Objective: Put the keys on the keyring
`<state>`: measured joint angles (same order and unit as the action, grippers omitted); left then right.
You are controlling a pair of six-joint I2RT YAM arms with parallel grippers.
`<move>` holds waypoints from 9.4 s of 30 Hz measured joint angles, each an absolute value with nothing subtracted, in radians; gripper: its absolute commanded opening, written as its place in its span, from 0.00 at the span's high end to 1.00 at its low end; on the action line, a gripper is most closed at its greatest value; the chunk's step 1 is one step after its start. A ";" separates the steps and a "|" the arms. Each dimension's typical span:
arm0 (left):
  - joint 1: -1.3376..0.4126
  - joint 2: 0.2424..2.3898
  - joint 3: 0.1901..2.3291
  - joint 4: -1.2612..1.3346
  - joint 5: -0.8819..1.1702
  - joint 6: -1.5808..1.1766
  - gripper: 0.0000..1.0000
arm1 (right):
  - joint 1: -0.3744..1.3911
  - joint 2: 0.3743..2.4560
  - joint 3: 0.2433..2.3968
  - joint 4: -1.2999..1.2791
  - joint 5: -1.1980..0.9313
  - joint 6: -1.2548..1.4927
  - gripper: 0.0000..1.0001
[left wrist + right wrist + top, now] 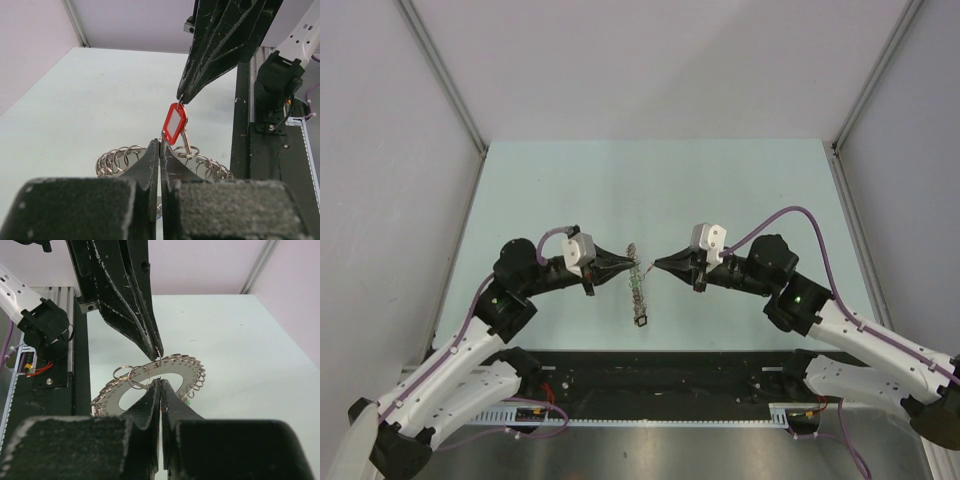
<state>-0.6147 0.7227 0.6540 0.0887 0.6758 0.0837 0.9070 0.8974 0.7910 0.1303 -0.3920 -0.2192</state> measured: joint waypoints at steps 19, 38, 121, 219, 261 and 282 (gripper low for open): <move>-0.608 0.723 0.634 0.153 0.748 0.052 1.00 | 0.894 0.942 0.797 0.132 -0.469 -0.211 1.00; -0.608 0.724 0.634 0.154 0.767 0.052 1.00 | 0.894 0.964 0.797 0.166 -0.514 -0.191 1.00; -0.608 0.725 0.633 0.177 0.780 0.043 1.00 | 0.897 0.949 0.797 0.169 -0.506 -0.191 1.00; -0.608 0.718 0.617 0.209 0.807 0.033 1.00 | 0.897 0.942 0.797 0.169 -0.531 -0.184 1.00; -0.603 0.718 0.617 0.224 0.825 0.032 1.00 | 0.897 0.955 0.797 0.192 -0.540 -0.148 1.00; -0.600 0.722 0.617 0.224 0.842 0.026 1.00 | 0.909 0.977 0.799 0.215 -0.540 -0.124 1.00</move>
